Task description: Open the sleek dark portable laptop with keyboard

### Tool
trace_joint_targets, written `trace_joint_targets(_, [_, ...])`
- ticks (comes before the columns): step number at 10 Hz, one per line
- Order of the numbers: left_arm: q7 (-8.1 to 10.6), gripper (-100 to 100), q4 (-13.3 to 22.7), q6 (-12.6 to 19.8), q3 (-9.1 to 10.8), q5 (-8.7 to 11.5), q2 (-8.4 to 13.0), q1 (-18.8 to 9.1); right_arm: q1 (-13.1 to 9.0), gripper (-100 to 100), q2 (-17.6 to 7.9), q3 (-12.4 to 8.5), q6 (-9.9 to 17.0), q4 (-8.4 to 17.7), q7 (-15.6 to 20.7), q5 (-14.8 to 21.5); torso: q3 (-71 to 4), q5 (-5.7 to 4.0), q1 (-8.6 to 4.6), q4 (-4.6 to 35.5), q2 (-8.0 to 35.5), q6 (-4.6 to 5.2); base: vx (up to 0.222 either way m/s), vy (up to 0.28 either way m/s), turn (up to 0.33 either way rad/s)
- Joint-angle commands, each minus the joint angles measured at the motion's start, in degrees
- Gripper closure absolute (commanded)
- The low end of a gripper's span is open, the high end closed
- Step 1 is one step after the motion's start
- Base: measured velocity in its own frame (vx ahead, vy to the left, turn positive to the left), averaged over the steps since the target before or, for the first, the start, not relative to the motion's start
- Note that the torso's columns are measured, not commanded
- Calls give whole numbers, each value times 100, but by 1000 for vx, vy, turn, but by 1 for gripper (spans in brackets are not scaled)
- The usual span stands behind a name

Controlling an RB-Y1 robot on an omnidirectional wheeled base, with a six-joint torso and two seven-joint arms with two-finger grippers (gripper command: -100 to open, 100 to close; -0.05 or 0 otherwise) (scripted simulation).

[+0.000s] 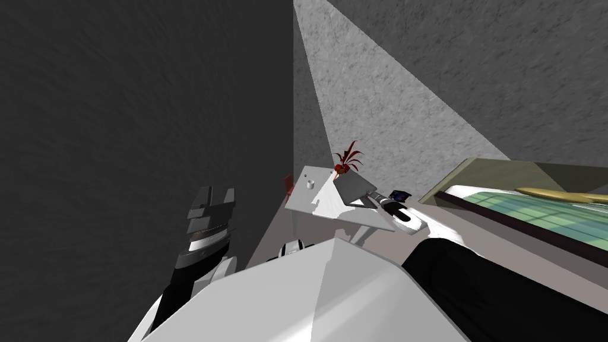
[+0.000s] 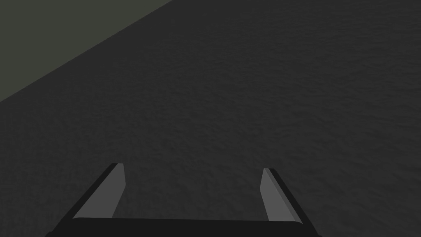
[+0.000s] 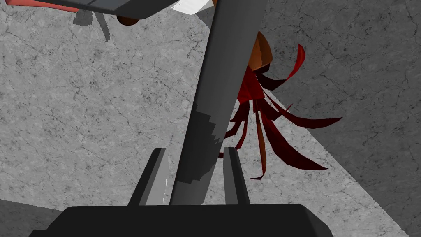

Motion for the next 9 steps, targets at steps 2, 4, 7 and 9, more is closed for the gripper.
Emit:
trace_joint_targets(2, [0,0,0,0,0,0,0,0,-292,100,402,307,-221,335,-175,-215,0,-14,7,-9,-4,4,-55,-106,47])
trace_joint_targets(4, [0,0,0,0,0,0,0,0,-430,100,609,420,-323,480,-270,-337,-3,-7,12,-7,-7,-2,-52,-103,39])
trace_joint_targets(7, [0,0,0,0,0,0,-1,1,-355,-100,472,328,-285,417,-410,-443,-11,41,42,11,-7,-1,-36,-52,2])
trace_joint_targets(9, [0,0,0,-1,-1,0,-1,2,-220,-100,290,288,-193,266,-535,-522,8,75,74,33,31,27,15,14,-30])
